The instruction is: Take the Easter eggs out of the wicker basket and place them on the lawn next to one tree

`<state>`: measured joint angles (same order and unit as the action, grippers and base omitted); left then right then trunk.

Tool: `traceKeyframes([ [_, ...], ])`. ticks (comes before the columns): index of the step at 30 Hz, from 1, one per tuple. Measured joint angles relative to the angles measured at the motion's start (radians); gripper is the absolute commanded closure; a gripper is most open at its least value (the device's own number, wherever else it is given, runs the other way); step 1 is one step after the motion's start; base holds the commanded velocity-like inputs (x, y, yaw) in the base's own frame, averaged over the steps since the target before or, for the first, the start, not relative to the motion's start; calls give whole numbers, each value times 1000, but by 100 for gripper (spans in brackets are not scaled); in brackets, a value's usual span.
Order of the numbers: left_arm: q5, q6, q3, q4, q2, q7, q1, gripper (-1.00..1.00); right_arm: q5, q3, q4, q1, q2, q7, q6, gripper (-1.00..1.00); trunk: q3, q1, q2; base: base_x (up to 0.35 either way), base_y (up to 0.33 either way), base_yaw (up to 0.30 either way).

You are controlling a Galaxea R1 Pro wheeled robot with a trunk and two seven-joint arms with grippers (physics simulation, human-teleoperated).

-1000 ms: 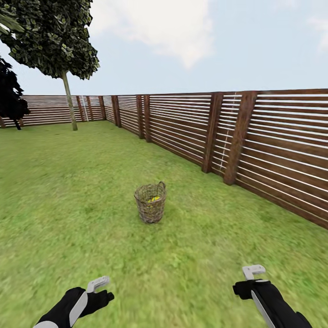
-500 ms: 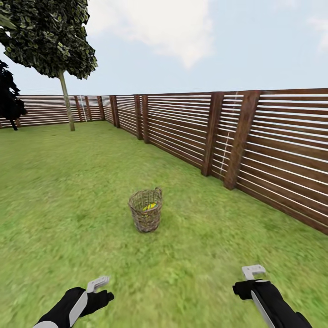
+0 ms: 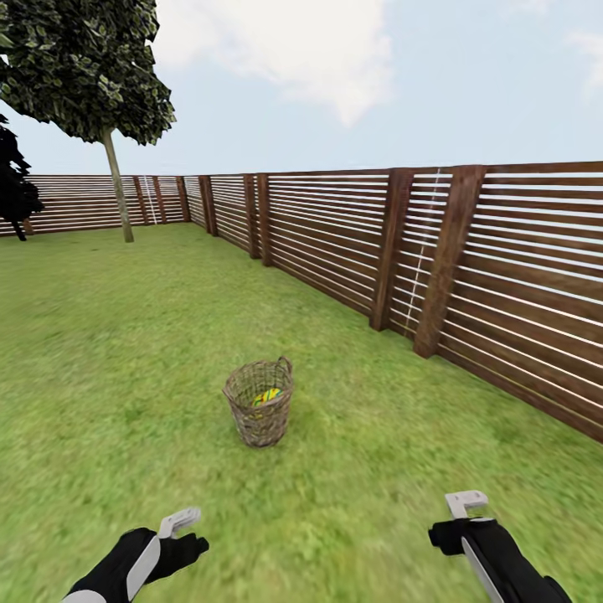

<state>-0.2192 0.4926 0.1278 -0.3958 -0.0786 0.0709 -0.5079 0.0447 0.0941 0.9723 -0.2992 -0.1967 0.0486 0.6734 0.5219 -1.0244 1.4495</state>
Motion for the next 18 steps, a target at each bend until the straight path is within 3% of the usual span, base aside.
traceKeyframes([
  [18, 0, -2, 2, -5, -14, -2, 0, -100, -2, -1, -16, 0, 0, 0, 0, -100, 0, 0, 0, 345, -76, 0],
])
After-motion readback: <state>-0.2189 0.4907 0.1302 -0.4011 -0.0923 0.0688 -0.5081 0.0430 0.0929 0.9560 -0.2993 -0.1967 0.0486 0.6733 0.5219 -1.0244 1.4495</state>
